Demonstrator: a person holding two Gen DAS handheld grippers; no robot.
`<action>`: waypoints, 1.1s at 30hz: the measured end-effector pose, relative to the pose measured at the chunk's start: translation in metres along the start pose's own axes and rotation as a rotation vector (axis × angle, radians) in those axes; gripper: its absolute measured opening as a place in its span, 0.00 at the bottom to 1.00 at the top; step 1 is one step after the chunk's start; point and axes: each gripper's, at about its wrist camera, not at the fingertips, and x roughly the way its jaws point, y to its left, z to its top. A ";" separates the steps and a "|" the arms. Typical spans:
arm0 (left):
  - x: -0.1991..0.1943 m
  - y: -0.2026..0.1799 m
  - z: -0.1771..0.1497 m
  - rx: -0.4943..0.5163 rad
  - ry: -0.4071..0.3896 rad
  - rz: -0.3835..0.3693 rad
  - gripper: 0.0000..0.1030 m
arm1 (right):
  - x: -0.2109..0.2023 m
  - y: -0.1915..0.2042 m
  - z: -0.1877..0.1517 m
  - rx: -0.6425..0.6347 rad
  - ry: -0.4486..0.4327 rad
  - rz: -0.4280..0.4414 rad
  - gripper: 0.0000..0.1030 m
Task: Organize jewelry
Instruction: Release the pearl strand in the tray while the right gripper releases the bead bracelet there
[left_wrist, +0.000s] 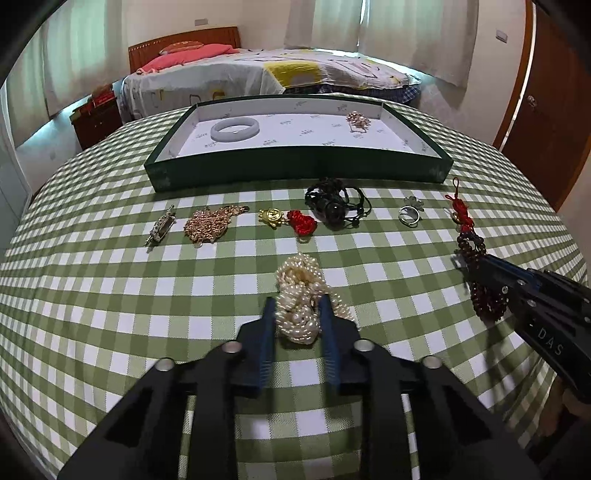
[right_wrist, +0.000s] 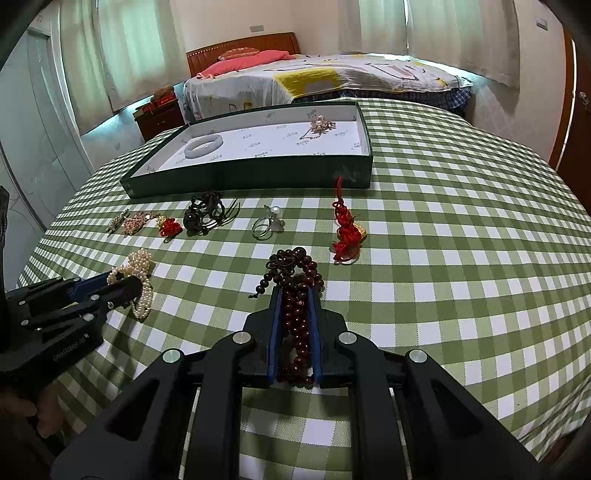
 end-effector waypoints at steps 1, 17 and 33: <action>0.000 0.000 0.000 0.000 0.000 0.000 0.20 | 0.000 0.000 0.000 0.000 0.000 0.000 0.13; -0.022 0.007 0.006 -0.006 -0.078 0.002 0.18 | -0.005 0.006 0.001 0.005 -0.020 0.013 0.13; -0.026 0.015 0.072 0.001 -0.180 0.001 0.18 | -0.005 0.027 0.074 -0.037 -0.106 0.056 0.13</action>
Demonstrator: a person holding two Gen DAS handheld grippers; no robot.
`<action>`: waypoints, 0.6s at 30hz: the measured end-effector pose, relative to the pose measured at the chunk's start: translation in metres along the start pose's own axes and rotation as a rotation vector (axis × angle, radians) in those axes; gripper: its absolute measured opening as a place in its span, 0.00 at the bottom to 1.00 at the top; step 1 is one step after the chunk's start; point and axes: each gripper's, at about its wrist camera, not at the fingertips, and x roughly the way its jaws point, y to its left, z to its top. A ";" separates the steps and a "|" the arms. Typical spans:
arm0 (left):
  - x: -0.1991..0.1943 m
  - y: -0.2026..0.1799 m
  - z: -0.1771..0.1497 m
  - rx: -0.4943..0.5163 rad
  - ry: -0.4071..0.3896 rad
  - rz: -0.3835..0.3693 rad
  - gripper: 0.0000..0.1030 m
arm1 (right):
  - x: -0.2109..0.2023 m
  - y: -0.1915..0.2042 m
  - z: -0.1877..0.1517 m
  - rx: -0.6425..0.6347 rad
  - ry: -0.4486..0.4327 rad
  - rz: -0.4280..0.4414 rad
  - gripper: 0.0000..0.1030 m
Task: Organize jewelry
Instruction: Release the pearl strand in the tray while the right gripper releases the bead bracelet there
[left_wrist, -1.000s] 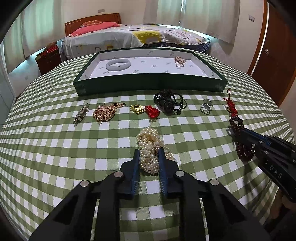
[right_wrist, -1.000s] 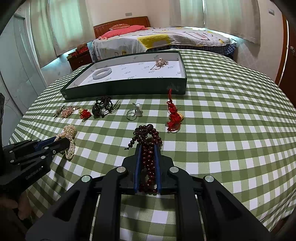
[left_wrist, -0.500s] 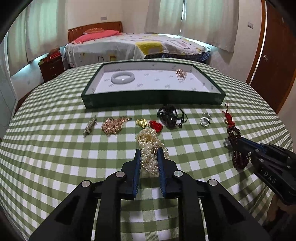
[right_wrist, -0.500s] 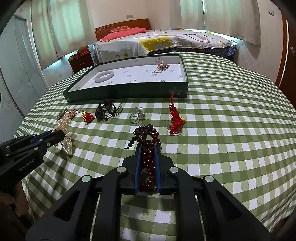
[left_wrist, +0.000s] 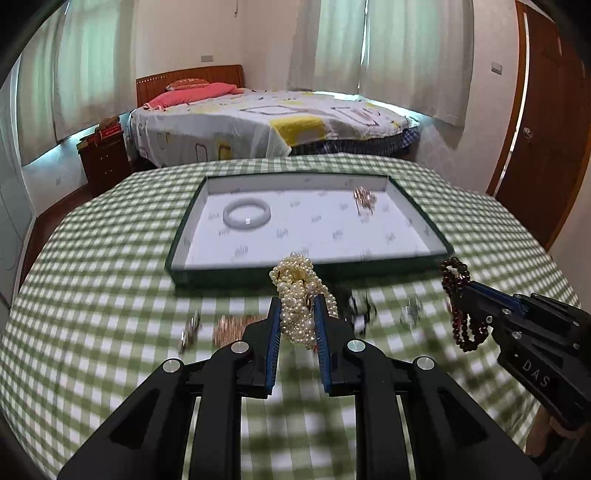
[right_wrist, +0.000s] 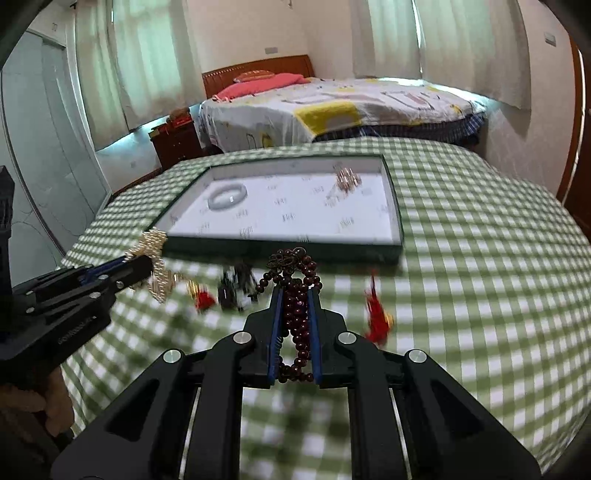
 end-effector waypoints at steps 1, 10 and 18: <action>0.004 0.000 0.007 0.005 -0.009 0.004 0.18 | 0.004 0.001 0.007 -0.009 -0.007 -0.003 0.13; 0.071 0.013 0.071 -0.001 -0.008 0.028 0.18 | 0.069 -0.005 0.082 -0.013 -0.021 0.010 0.13; 0.131 0.014 0.102 0.013 0.056 0.048 0.18 | 0.136 -0.017 0.110 0.004 0.066 0.008 0.13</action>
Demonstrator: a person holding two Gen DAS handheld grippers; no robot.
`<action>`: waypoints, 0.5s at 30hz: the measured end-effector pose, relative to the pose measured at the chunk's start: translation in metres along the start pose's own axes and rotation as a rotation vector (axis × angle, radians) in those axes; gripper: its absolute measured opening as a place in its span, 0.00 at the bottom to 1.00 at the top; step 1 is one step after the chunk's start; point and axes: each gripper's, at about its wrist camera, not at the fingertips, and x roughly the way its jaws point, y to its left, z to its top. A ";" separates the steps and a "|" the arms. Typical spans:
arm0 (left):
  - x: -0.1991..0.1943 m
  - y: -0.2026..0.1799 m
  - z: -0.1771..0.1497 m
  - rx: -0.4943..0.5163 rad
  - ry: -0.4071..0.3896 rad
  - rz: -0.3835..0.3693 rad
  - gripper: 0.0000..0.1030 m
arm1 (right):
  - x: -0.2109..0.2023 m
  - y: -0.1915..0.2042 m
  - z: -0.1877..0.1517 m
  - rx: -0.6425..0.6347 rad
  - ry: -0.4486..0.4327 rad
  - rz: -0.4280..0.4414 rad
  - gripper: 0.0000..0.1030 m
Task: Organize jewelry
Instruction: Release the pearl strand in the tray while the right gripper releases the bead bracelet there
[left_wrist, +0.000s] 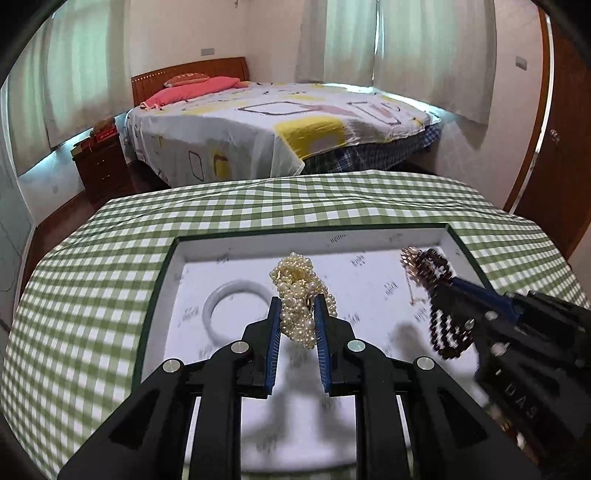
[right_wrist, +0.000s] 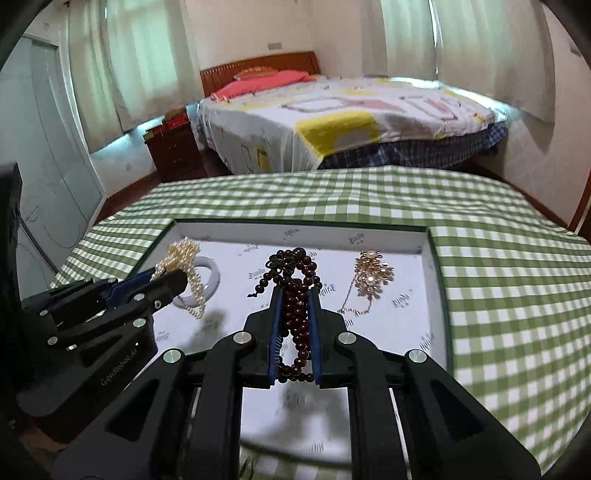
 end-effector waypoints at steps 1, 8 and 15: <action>0.005 -0.001 0.002 0.004 0.007 0.002 0.18 | 0.006 -0.001 0.001 -0.001 0.009 -0.004 0.13; 0.044 0.000 0.014 0.000 0.106 0.005 0.18 | 0.037 -0.011 0.007 0.013 0.096 -0.022 0.13; 0.066 -0.003 0.012 0.017 0.186 0.002 0.20 | 0.050 -0.015 0.009 0.019 0.146 -0.026 0.16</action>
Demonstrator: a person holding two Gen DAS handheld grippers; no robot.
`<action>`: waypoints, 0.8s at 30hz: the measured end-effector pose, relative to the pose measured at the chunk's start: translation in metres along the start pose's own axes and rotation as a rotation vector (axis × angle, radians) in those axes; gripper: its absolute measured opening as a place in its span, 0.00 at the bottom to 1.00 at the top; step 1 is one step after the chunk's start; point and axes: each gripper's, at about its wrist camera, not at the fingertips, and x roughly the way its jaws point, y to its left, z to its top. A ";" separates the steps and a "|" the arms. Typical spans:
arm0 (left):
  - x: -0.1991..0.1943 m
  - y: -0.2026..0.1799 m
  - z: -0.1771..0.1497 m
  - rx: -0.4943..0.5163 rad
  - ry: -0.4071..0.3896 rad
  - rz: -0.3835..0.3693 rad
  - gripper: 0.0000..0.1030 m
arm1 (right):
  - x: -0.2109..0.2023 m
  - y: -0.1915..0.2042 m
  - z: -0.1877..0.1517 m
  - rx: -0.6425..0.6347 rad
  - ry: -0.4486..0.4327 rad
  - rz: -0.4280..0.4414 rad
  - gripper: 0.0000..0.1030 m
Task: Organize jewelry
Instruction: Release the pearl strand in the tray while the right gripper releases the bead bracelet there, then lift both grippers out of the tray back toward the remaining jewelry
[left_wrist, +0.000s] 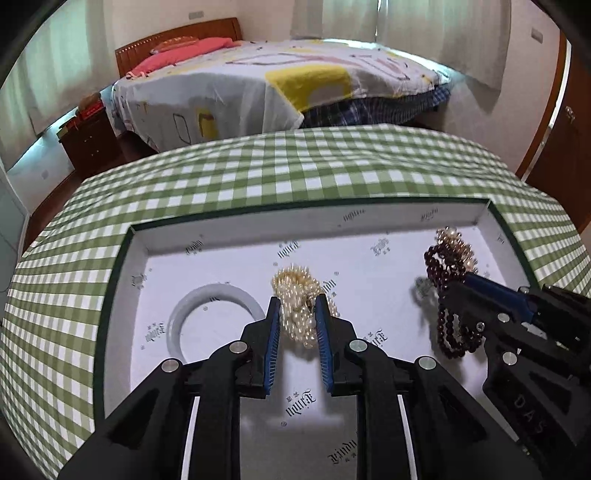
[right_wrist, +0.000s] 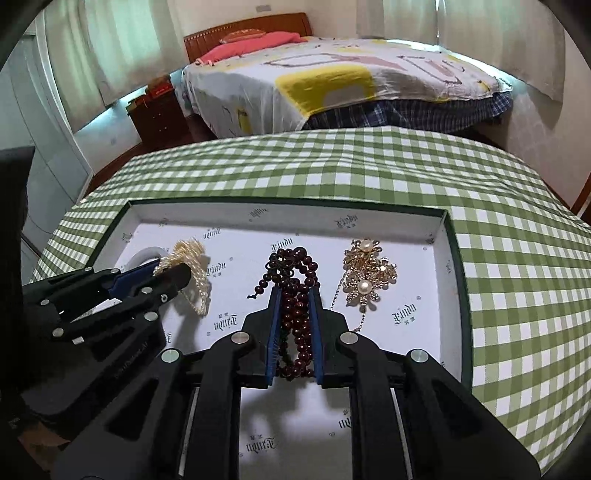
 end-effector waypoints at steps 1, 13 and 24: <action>0.003 0.000 -0.001 0.001 0.010 0.003 0.20 | 0.001 0.000 0.000 0.000 0.006 -0.001 0.21; -0.004 0.004 0.000 -0.009 -0.019 0.019 0.59 | 0.002 -0.009 0.002 0.029 -0.007 -0.002 0.43; -0.041 0.012 -0.007 -0.017 -0.127 0.024 0.65 | -0.027 -0.004 -0.008 0.022 -0.056 0.008 0.49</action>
